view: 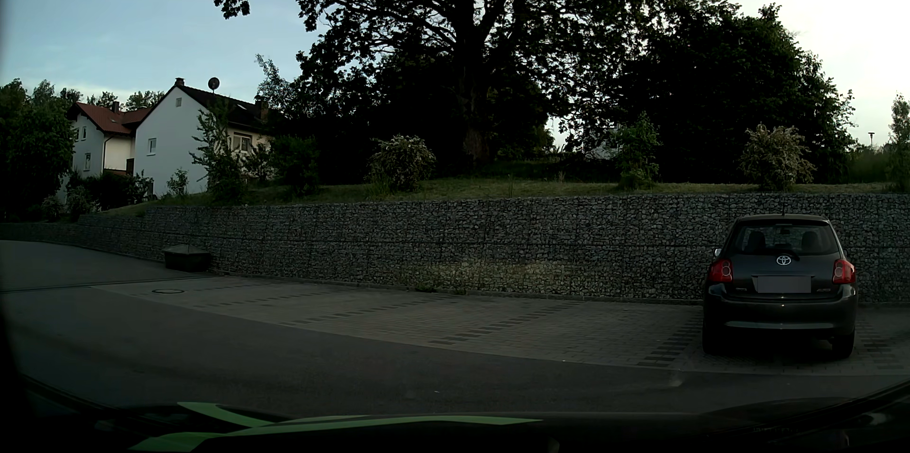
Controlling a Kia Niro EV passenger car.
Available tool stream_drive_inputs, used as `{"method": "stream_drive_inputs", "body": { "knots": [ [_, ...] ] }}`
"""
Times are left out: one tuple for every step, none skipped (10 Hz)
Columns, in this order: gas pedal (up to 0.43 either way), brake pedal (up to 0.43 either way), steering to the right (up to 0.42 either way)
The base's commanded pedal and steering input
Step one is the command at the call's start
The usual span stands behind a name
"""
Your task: Follow the waypoints while adhering to traffic rules and regulations
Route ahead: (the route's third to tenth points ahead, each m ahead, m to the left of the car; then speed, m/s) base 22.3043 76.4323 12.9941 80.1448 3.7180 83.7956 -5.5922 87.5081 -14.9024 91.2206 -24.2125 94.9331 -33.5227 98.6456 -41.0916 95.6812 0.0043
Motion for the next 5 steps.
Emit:
{"method": "stream_drive_inputs", "body": {
  "knots": [
    [0.000, 0.463, -0.448],
    [0.000, 0.463, -0.448],
    [0.000, 0.463, -0.448],
    [0.000, 0.463, -0.448],
    [0.000, 0.463, -0.448]
  ]
}}
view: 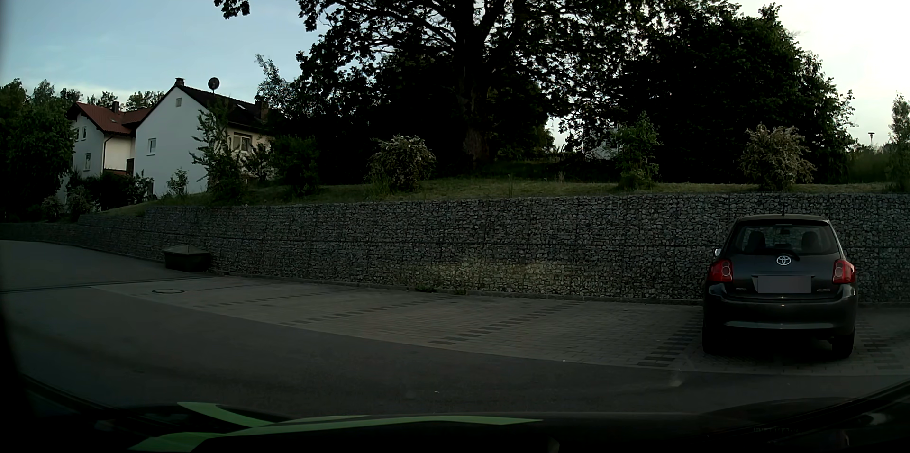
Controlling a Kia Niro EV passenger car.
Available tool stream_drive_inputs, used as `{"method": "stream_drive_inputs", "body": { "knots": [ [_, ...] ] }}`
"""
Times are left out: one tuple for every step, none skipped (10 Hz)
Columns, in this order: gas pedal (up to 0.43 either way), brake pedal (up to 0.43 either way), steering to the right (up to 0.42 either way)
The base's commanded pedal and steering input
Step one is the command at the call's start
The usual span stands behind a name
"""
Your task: Follow the waypoints while adhering to traffic rules and regulations
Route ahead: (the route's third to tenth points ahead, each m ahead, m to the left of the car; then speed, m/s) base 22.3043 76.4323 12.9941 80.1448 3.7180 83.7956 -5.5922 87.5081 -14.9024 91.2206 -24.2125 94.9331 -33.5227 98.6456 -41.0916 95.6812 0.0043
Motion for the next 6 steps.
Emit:
{"method": "stream_drive_inputs", "body": {
  "knots": [
    [0.000, 0.463, -0.448],
    [0.000, 0.463, -0.448],
    [0.000, 0.463, -0.448],
    [0.000, 0.463, -0.448],
    [0.000, 0.463, -0.448],
    [0.000, 0.463, -0.448]
  ]
}}
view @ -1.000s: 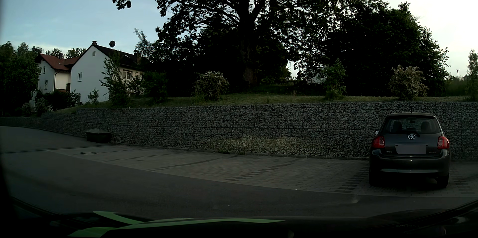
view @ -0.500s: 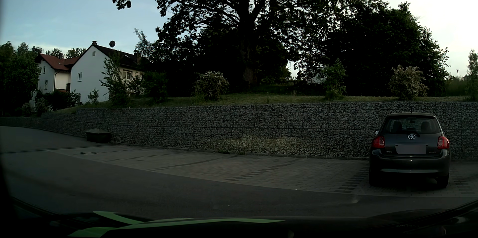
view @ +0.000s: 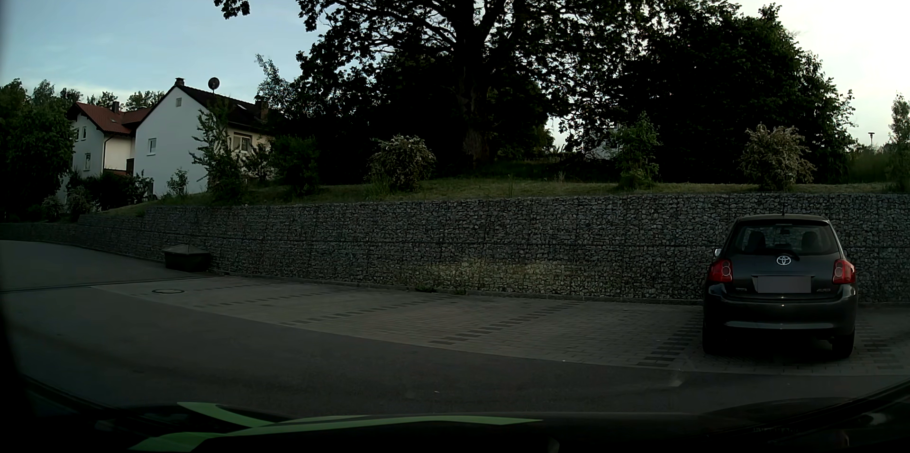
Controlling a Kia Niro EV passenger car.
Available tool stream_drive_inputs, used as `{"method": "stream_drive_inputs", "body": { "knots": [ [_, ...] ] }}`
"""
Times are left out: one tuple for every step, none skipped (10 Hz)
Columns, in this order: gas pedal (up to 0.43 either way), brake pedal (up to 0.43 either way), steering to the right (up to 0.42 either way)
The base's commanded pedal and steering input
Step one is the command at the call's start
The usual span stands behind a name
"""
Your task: Follow the waypoints while adhering to traffic rules and regulations
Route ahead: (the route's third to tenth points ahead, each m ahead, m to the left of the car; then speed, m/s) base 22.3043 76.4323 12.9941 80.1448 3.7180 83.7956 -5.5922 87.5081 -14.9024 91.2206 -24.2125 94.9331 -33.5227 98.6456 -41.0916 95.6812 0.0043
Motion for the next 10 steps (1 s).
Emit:
{"method": "stream_drive_inputs", "body": {
  "knots": [
    [0.000, 0.457, -0.448],
    [0.000, 0.463, -0.448],
    [0.000, 0.463, -0.448],
    [0.000, 0.463, -0.448],
    [0.000, 0.463, -0.448],
    [0.000, 0.463, -0.448],
    [0.000, 0.463, -0.448],
    [0.000, 0.463, -0.448],
    [0.000, 0.463, -0.448],
    [0.000, 0.457, -0.448]
  ]
}}
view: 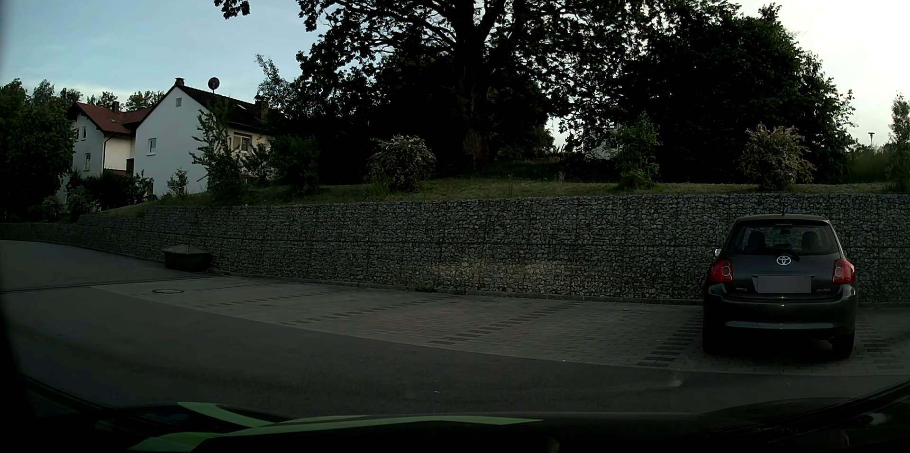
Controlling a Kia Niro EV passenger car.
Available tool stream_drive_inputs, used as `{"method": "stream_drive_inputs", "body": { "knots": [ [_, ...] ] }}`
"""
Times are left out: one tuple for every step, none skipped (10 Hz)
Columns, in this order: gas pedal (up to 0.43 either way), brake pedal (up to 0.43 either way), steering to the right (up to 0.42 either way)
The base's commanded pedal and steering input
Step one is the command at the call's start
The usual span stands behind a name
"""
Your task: Follow the waypoints while adhering to traffic rules and regulations
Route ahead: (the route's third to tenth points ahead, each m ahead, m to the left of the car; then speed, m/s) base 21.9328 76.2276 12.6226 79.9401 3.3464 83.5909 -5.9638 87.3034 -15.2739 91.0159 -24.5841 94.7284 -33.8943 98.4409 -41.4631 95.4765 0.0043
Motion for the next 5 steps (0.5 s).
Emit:
{"method": "stream_drive_inputs", "body": {
  "knots": [
    [0.000, 0.439, -0.448],
    [0.000, 0.390, -0.448],
    [0.000, 0.293, -0.448],
    [0.000, 0.146, -0.448],
    [0.000, 0.000, -0.455]
  ]
}}
